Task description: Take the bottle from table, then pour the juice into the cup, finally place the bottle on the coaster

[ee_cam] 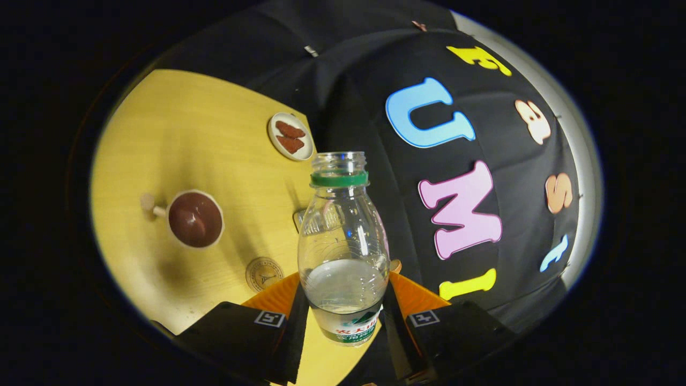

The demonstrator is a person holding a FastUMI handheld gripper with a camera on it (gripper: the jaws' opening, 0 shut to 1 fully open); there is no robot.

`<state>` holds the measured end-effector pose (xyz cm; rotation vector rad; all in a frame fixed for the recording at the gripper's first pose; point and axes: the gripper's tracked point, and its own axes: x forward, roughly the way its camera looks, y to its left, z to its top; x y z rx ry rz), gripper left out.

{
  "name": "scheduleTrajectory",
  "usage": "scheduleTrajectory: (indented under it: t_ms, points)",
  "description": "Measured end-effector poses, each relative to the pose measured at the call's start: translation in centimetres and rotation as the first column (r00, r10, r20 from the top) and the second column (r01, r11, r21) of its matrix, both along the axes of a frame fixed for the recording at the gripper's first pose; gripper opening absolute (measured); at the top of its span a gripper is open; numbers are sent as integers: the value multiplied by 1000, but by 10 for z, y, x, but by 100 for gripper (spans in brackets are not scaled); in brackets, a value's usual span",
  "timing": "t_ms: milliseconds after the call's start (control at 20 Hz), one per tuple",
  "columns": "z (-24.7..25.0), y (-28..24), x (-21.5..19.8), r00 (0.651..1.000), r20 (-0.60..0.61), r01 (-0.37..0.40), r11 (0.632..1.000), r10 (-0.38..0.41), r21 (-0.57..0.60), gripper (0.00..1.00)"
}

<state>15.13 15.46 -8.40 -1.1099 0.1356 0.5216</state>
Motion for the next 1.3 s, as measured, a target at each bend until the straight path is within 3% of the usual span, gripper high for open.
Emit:
scheduleTrajectory:
  t_ms: [200, 400, 650, 850, 1100, 1300]
  points:
    - [0, 7, 6, 998, -46, -29, 979, 38, 200, 68]
    - [-18, 14, 10, 988, -138, -5, 924, 62, 382, 69]
    - [-51, 8, 24, 975, -213, 48, 885, 59, 463, 69]
    - [-71, -1, 46, 966, -256, 105, 827, 48, 552, 70]
    - [-90, 1, 70, 939, -336, 186, 707, 76, 682, 70]
    - [-114, 8, 79, 922, -376, 214, 683, 96, 698, 71]
